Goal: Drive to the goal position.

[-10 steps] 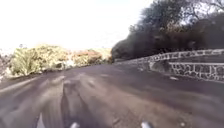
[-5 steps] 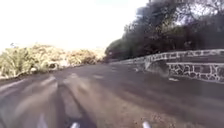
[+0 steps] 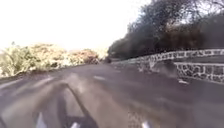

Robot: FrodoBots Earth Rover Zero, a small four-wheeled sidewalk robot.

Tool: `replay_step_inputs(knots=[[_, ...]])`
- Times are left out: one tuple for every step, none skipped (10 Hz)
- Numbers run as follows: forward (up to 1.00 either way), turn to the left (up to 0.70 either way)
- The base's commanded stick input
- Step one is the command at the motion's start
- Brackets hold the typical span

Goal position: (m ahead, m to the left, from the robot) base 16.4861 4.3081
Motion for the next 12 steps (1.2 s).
replay_step_inputs(knots=[[0.85, -0.02], [0.85, -0.14], [0.85, -0.26], [0.85, -0.30], [0.85, -0.18], [0.85, -0.06], [0.85, 0.00], [0.85, 0.00], [0.85, 0.00], [0.85, 0.00], [0.85, 0.00], [0.85, 0.00]])
